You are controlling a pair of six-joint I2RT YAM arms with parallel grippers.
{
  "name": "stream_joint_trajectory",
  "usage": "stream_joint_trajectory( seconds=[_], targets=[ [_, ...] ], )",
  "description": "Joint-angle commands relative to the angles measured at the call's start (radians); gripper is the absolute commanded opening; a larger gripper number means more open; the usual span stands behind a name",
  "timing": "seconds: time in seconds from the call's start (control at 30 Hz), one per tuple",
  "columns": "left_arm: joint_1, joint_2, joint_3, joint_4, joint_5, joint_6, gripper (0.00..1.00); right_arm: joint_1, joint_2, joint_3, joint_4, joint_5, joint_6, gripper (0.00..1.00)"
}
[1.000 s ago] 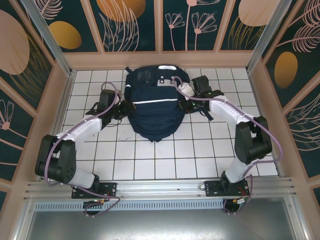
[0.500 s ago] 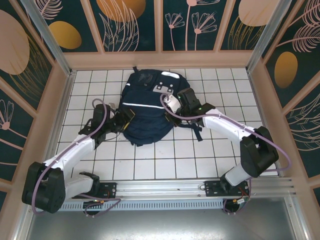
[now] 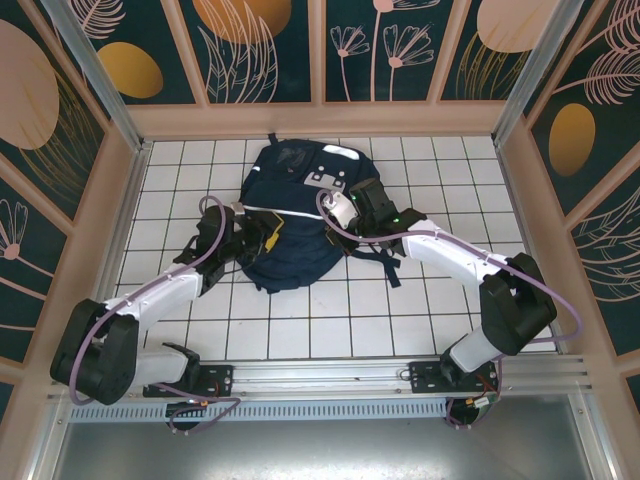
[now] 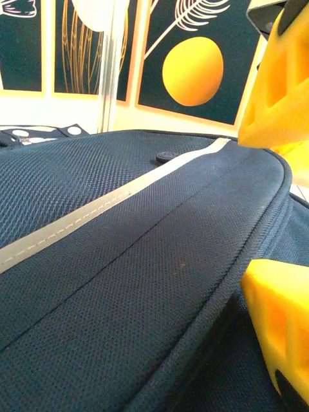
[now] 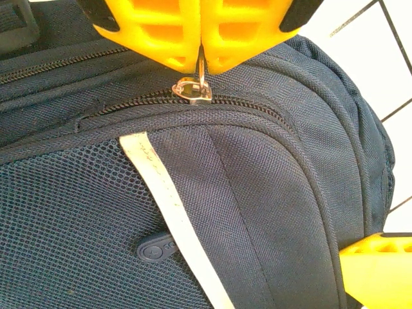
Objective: Pack the student bag
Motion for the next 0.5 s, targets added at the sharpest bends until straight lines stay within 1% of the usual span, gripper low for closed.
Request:
stream_joint_trajectory(
  seconds=[0.0,0.13,0.33,0.47],
  targets=[
    [-0.013,0.017,0.013,0.046,-0.020,-0.075,0.49,0.015,-0.041,-0.008,0.063,-0.002,0.013,0.00],
    [-0.025,0.016,0.017,-0.005,-0.062,-0.109,0.46,0.015,-0.047,-0.014,0.066,0.016,0.010,0.00],
    [-0.038,0.028,0.013,-0.045,-0.095,-0.166,0.44,0.015,-0.050,-0.014,0.067,0.032,0.010,0.00],
    [-0.038,0.033,0.005,-0.056,-0.134,-0.193,0.38,0.017,-0.052,-0.017,0.067,0.032,0.011,0.00]
  ],
)
